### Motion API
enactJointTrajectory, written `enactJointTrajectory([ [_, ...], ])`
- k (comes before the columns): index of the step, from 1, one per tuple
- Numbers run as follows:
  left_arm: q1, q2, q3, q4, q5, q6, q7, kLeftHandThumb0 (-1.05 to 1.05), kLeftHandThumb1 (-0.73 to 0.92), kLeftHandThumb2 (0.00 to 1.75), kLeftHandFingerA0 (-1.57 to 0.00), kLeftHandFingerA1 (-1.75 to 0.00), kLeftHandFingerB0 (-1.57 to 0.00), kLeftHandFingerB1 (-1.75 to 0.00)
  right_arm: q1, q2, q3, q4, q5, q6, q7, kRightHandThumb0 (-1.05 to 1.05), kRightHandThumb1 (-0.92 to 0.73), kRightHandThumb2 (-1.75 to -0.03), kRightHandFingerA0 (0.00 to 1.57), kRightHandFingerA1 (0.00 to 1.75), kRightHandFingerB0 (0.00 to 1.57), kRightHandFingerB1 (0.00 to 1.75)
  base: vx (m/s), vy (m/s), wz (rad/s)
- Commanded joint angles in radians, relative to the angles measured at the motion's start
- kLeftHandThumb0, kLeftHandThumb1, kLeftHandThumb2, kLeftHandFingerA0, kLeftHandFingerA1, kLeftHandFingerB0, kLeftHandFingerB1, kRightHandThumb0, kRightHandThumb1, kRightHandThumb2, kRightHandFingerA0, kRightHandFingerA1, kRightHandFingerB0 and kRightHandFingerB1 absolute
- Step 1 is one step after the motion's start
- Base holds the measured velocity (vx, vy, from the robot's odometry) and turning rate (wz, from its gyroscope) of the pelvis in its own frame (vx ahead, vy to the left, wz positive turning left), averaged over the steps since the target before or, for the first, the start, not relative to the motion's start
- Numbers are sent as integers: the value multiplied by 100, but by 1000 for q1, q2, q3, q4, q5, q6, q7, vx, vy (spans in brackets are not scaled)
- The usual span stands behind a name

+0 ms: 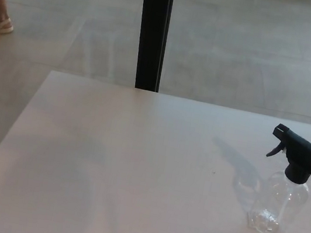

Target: The robot uses its right hand to grab and lift the lid of the spray bottle kept in the middle of the desk and places the lid on the right side of the bottle

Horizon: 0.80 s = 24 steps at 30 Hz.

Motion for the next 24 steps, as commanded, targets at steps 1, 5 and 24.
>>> enactJointTrajectory([
  [1, -11, 16, 25, 27, -48, -54, -38, -44, 52, 56, -67, -59, -58, -47, -33, -57, -46, 21, 69, -31, -36, -69, -52, -85, 54, 102, 5, 37, 0, 0, 0],
  [5, -8, 19, 33, 32, -59, -59, -60, -48, 53, 56, -67, -60, -64, -47, -126, -149, -89, 12, 102, 16, -34, -72, -52, -93, 1, 35, 1, 23, 0, 0, 0],
  [24, -9, 27, 32, 47, -67, -57, -81, -47, 55, 57, -70, -60, -62, -46, -488, -306, 205, -580, -19, 126, 64, -105, -65, -109, 0, 15, 0, 5, 0, 0, 0],
])
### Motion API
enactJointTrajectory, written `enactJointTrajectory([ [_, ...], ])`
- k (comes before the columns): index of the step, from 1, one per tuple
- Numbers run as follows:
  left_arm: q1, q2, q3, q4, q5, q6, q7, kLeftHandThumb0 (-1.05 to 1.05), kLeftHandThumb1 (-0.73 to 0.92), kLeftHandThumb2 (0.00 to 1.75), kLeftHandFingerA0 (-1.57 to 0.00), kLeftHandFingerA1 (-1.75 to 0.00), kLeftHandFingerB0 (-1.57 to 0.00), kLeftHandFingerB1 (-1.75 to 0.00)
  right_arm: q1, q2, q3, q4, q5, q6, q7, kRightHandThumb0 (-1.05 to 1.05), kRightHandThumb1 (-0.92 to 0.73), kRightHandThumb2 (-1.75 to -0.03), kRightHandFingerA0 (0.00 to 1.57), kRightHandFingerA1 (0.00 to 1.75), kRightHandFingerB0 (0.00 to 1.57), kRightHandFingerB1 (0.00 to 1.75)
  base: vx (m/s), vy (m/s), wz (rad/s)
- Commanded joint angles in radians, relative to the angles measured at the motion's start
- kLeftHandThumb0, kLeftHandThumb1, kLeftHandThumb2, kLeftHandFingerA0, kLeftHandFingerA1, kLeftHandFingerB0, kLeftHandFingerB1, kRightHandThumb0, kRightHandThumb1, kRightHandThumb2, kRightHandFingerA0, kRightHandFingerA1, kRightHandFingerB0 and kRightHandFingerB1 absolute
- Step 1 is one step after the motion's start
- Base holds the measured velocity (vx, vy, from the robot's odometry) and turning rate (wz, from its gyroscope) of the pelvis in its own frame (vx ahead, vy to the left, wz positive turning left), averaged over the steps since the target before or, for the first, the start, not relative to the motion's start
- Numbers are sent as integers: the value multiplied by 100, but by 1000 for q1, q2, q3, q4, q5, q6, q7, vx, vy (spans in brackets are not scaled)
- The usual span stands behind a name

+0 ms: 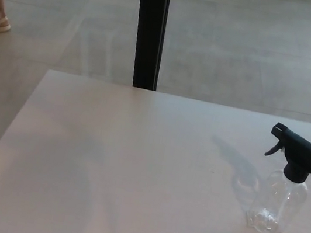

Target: The robot uses its right hand to grab and lift the lid of the spray bottle kept in the middle of the desk and places the lid on the right side of the bottle

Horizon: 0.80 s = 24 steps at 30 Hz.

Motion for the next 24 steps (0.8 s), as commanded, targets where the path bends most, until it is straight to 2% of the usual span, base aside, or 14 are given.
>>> enactJointTrajectory([
  [1, 5, 25, 2, 3, -22, -15, -15, -45, 56, 57, -70, -60, -61, -46, 13, -28, 143, -292, -102, 93, 53, -105, -66, -107, 0, 18, 0, 10, 0, 0, 0],
  [5, 10, 30, -21, 1, 1, -22, -28, -52, 62, 59, -67, -58, -67, -50, 26, -51, 238, -584, -113, 203, 130, -91, -54, -98, 2, 40, 8, 36, 0, 0, 0],
  [6, 8, 30, -17, -1, -4, -15, -29, -54, 61, 59, -68, -59, -67, -51, 34, -59, 258, -648, -109, 229, 152, -93, -66, -61, 2, 57, 10, 35, 0, 0, 0],
  [7, 9, 31, -13, -2, -8, -11, -33, -56, 61, 58, -68, -58, -68, -51, 36, -73, 281, -675, -136, 211, 169, -94, -58, -97, 3, 56, 2, 35, 0, 0, 0],
  [8, 8, 32, -10, -2, -12, -8, -36, -55, 60, 58, -70, -59, -70, -53, 37, -85, 300, -706, -146, 220, 185, -92, -61, -68, 4, 49, 12, 30, 0, 0, 0],
  [10, 11, 32, -9, 0, -13, -7, -41, -55, 60, 58, -70, -56, -66, -51, 39, -112, 346, -781, -152, 274, 240, -79, -52, -94, 10, 53, 0, 38, 0, 0, 0],
  [11, 9, 33, -8, 3, -14, 0, -40, -56, 59, 58, -68, -55, -65, -51, 37, -117, 369, -792, -165, 273, 259, -39, -29, -93, 1, 52, 0, 49, 0, 0, 0],
  [12, 8, 34, -6, 5, -16, 10, -45, -57, 59, 58, -67, -53, -63, -49, 36, -124, 399, -815, -179, 292, 281, -73, -47, -90, 7, 50, 1, 39, 0, 0, 0],
  [13, 10, 35, -5, 8, -17, 11, -54, -59, 61, 58, -64, -52, -59, -47, 32, -130, 424, -831, -185, 303, 307, -38, -31, -92, 1, 52, 0, 49, 0, 0, 0],
  [15, 11, 37, -12, 6, -11, 7, -63, -61, 62, 59, -64, -50, -61, -47, 25, -129, 478, -864, -211, 295, 339, -68, -56, -58, 17, 42, 20, 28, 0, 0, 0],
  [19, 8, 38, -13, 5, -12, 17, -73, -64, 62, 59, -64, -49, -55, -43, 25, -130, 551, -904, -236, 333, 373, -74, -47, -81, 21, 45, 17, 39, 0, 0, 0],
  [22, 5, 41, -19, 9, -4, 17, -68, -65, 64, 60, -63, -48, -53, -42, 26, -127, 597, -928, -247, 352, 385, -74, -59, -59, 27, 37, 22, 28, 0, 0, 0],
  [23, 5, 40, -14, 9, -9, 19, -69, -66, 62, 59, -64, -49, -56, -43, 22, -134, 626, -944, -267, 367, 396, -82, -51, -88, 18, 48, 15, 40, 0, 0, 0],
  [24, 6, 40, -11, 9, -14, 18, -74, -65, 63, 60, -62, -50, -54, -44, 16, -139, 650, -957, -279, 383, 406, -84, -66, -61, 23, 40, 20, 27, 0, 0, 0],
])
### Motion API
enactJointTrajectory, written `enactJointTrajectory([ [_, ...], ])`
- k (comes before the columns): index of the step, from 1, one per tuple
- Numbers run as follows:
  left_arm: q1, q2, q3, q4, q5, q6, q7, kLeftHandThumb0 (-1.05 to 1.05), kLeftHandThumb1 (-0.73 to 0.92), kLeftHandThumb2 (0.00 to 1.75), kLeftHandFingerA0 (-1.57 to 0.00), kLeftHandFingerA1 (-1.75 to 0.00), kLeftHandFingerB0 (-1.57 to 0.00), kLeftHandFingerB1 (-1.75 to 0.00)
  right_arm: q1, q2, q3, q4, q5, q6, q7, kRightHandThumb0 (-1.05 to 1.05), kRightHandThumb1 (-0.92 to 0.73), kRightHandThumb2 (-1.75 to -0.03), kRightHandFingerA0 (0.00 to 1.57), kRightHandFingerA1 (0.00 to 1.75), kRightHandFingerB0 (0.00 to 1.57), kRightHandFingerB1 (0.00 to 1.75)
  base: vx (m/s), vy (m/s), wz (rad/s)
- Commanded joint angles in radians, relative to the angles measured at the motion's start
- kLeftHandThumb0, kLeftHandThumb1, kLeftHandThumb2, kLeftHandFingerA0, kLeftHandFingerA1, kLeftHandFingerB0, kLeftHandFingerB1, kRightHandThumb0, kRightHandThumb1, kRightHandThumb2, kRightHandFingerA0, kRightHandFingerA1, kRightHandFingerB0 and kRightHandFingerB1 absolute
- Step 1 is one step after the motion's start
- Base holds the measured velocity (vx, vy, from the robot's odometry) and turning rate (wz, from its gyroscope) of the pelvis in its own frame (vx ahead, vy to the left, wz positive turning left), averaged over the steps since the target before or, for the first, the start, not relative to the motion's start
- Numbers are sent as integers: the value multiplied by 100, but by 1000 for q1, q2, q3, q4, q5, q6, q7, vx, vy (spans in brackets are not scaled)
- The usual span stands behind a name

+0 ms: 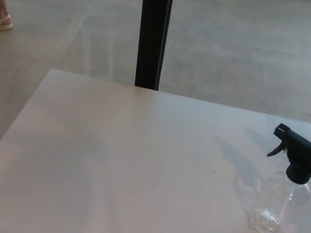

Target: The robot uses its right hand to grab and lift the lid of the spray bottle kept in the middle of the desk and places the lid on the right side of the bottle

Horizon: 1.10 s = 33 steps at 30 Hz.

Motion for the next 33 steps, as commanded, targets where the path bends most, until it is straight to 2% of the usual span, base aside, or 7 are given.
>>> enactJointTrajectory([
  [1, 7, 42, -8, 10, -15, 13, -50, -66, 64, 60, -61, -50, -53, -43, 4, -103, 218, -187, -162, 218, 247, -87, -72, -63, 22, 41, 21, 27, 0, 0, 0],
  [10, 10, 48, -22, 13, -5, 6, -60, -69, 64, 60, -61, -50, -52, -42, -78, -96, 349, -147, -251, 254, 295, -93, -82, -66, 30, 47, 32, 31, 0, 0, 0],
  [11, 9, 46, -16, 14, -13, 5, -62, -67, 64, 60, -61, -49, -51, -42, -88, -93, 363, -136, -265, 244, 301, -93, -67, -111, 31, 58, 25, 43, 0, 0, 0],
  [14, 4, 50, -22, 19, -10, 7, -62, -68, 65, 61, -60, -49, -49, -40, -104, -86, 392, -111, -298, 245, 310, -86, -81, -65, 33, 45, 37, 32, 0, 0, 0],
  [28, 13, 45, -25, 18, -19, -9, -82, -67, 63, 60, -64, -49, -52, -41, -115, -37, 444, -42, -421, 231, 339, -87, -67, -107, 35, 56, 31, 46, 0, 0, 0],
  [29, 13, 43, -23, 17, -22, -8, -81, -67, 63, 60, -65, -50, -52, -41, -109, -15, 430, -51, -417, 240, 320, -80, -76, -63, 46, 47, 43, 36, 0, 0, 0],
  [33, 11, 43, -28, 23, -21, 1, -89, -67, 65, 60, -63, -47, -52, -41, -81, 32, 380, -90, -397, 254, 302, -70, -74, -63, 87, 96, 46, 41, 0, 0, 0],
])
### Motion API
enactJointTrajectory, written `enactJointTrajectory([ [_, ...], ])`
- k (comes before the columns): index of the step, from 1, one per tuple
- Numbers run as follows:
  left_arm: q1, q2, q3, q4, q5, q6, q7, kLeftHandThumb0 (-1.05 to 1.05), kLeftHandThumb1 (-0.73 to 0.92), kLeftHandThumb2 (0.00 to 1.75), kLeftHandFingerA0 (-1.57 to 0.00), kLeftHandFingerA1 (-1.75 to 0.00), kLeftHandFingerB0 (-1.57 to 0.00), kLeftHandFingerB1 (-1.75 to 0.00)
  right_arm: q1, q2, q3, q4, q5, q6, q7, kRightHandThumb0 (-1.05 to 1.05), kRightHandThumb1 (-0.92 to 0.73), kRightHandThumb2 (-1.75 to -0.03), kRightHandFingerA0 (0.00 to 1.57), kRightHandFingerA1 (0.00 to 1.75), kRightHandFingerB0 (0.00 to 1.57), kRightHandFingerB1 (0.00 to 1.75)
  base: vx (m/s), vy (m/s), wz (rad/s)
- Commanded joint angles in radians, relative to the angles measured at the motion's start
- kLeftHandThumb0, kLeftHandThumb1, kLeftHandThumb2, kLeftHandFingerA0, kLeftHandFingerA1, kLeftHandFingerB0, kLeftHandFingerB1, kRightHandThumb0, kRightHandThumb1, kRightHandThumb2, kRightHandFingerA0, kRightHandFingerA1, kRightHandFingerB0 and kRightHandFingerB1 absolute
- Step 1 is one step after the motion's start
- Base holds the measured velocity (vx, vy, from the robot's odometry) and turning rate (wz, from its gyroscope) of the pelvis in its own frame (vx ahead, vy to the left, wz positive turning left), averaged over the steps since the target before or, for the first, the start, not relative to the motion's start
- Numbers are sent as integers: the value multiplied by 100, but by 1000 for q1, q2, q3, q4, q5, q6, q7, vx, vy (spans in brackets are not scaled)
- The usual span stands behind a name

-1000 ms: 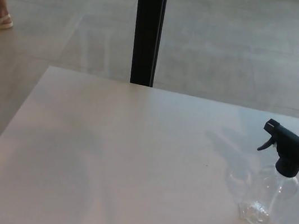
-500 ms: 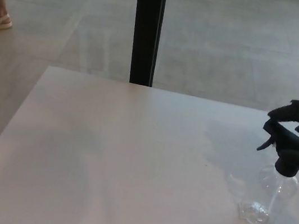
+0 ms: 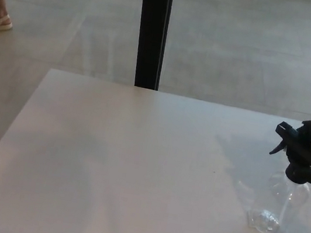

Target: The robot uses its right hand to grab and lift the lid of the spray bottle kept in the middle of the desk and places the lid on the right side of the bottle

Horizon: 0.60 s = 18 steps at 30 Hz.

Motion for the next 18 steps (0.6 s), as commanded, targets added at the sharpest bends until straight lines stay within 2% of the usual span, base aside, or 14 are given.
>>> enactJointTrajectory([
  [1, 5, 13, 0, 5, -18, 0, -23, -67, 64, 60, -60, -46, -50, -40, 35, 48, -39, -40, -26, 43, -1, -67, -74, -62, 99, 87, 47, 41, 0, 0, 0],
  [2, 5, 14, 1, 6, -20, 0, -26, -67, 64, 60, -60, -46, -50, -40, 39, 54, -44, -47, -29, 47, 1, -67, -74, -62, 99, 87, 47, 41, 0, 0, 0],
  [3, 5, 14, -1, 7, -19, 0, -25, -69, 51, 91, -52, -58, -40, -52, 44, 61, -47, -57, -37, 55, 2, -63, -74, -62, 105, 88, 49, 42, 0, 0, 0],
  [4, 6, 15, -5, 8, -16, 0, -24, -68, 65, 61, -60, -46, -47, -39, 49, 73, -48, -70, -49, 68, 1, -62, -74, -61, 108, 92, 51, 42, 0, 0, 0],
  [10, 6, 13, -9, 7, -21, -4, -26, -68, 65, 60, -60, -44, -49, -39, 56, 104, -49, -92, -100, 73, -18, -61, -73, -62, 115, 103, 53, 42, 0, 0, 0],
  [11, 6, 14, -11, 8, -20, -6, -30, -69, 52, 91, -53, -58, -42, -52, 56, 103, -43, -97, -114, 70, -18, -55, -72, -62, 116, 105, 53, 41, 0, 0, 0],
  [13, 8, 13, -17, 10, -15, -11, -28, -70, 53, 92, -52, -58, -39, -51, 60, 102, -36, -107, -136, 74, -10, -49, -73, -61, 116, 109, 55, 41, 0, 0, 0],
  [14, 10, 13, -19, 10, -14, -12, -26, -68, 67, 61, -61, -45, -46, -39, 62, 97, -29, -112, -154, 73, -8, -42, -73, -61, 114, 122, 59, 40, 0, 0, 0],
  [15, 11, 13, -19, 9, -15, -11, -26, -68, 67, 61, -61, -45, -46, -39, 64, 91, -20, -116, -173, 68, -9, -42, -73, -61, 114, 122, 59, 40, 0, 0, 0],
  [16, 19, 12, -18, 4, -18, -21, -32, -70, 67, 61, -62, -47, -48, -39, 67, 70, 1, -119, -216, 37, -13, -25, -67, -71, 92, 150, 71, 45, 0, 0, 0],
  [17, 20, 11, -15, 5, -21, -20, -30, -70, 66, 61, -63, -47, -48, -39, 75, 66, 1, -123, -225, 27, -20, -19, -65, -75, 89, 162, 79, 52, 0, 0, 0],
  [18, 21, 11, -17, 2, -20, -22, -32, -70, 66, 61, -63, -47, -48, -40, 78, 60, 2, -124, -233, 22, -17, -19, -64, -79, 88, 165, 90, 60, 0, 0, 0],
])
